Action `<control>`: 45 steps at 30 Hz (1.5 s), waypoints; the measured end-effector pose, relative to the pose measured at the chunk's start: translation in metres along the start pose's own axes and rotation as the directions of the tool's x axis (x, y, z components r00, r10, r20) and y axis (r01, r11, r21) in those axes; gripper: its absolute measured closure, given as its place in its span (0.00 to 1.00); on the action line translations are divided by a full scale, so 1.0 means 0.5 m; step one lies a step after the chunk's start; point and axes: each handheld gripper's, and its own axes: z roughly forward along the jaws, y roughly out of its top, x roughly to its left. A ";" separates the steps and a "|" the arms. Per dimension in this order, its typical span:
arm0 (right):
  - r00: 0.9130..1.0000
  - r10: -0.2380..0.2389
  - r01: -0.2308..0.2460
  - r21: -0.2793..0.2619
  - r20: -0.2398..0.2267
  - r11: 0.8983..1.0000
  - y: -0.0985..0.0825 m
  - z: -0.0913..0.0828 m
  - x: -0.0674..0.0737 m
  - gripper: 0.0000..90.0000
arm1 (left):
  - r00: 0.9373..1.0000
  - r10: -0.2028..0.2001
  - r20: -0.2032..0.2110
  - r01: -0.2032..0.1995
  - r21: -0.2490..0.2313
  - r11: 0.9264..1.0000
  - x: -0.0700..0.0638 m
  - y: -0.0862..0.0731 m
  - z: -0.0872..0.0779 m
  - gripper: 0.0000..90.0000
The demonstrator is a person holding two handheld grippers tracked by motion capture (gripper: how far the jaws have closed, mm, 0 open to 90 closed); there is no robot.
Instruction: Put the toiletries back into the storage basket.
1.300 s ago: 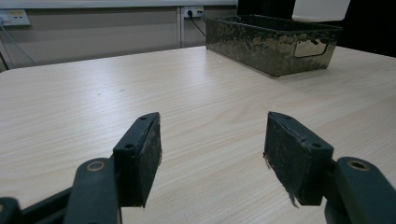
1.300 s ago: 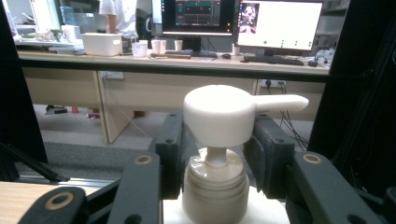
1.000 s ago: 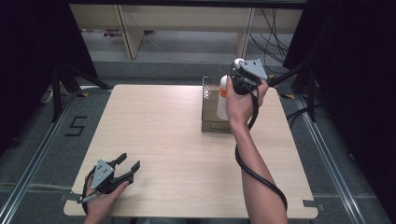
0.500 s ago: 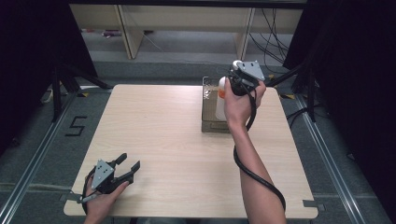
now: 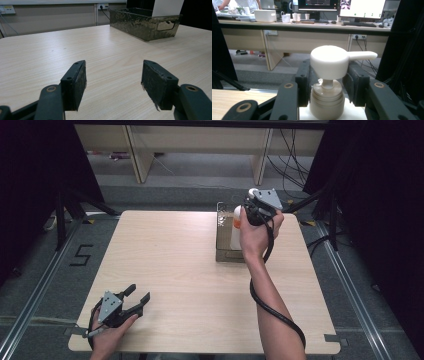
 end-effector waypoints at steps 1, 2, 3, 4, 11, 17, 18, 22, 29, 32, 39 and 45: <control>1.000 -0.005 0.005 0.005 -0.003 1.000 -0.001 0.000 -0.001 0.67 | 1.000 -0.002 0.001 0.002 -0.001 1.000 0.000 0.000 0.000 0.40; 1.000 0.013 -0.013 0.012 0.001 1.000 -0.002 -0.001 0.001 0.67 | 1.000 -0.002 0.001 0.002 -0.001 1.000 0.000 0.000 0.000 0.40; 1.000 0.002 -0.002 0.012 -0.001 1.000 -0.004 0.000 -0.001 0.67 | 1.000 -0.002 0.001 0.002 -0.002 1.000 0.000 0.000 0.000 0.40; 1.000 0.000 0.000 0.012 -0.002 1.000 -0.005 0.000 -0.002 0.67 | 1.000 0.000 0.000 0.000 0.000 1.000 0.000 0.000 0.000 0.40; 1.000 0.007 -0.007 0.023 -0.003 1.000 -0.019 0.003 -0.005 0.67 | 1.000 0.000 -0.001 0.000 -0.001 1.000 0.000 0.000 0.000 0.40; 1.000 0.013 -0.013 0.044 -0.003 0.999 -0.033 0.005 -0.007 0.67 | 1.000 0.001 -0.001 -0.001 0.000 1.000 0.000 0.000 0.000 0.40; 1.000 0.008 -0.008 0.043 -0.004 0.999 -0.035 0.007 -0.009 0.67 | 1.000 0.001 -0.001 -0.001 0.001 1.000 0.000 0.000 0.000 0.40; 1.000 0.008 -0.008 0.059 -0.008 0.998 -0.043 0.009 -0.009 0.67 | 1.000 0.000 -0.001 0.000 0.000 1.000 0.000 0.000 0.000 0.40; 1.000 -0.005 0.005 0.067 -0.010 0.998 -0.054 0.013 -0.008 0.67 | 1.000 0.000 -0.001 0.000 0.000 1.000 -0.001 0.000 0.000 0.40; 1.000 -0.004 0.004 0.070 -0.005 0.998 -0.058 0.013 -0.007 0.67 | 1.000 0.000 0.000 0.000 -0.001 1.000 0.000 0.000 0.000 0.40; 1.000 -0.001 0.002 0.083 -0.013 0.997 -0.069 0.014 -0.005 0.67 | 1.000 0.000 -0.001 0.000 -0.001 1.000 -0.001 0.000 0.000 0.40; 1.000 -0.013 0.014 0.088 -0.013 0.996 -0.076 0.015 -0.006 0.67 | 1.000 0.000 -0.001 0.000 -0.001 1.000 -0.001 0.000 0.000 0.40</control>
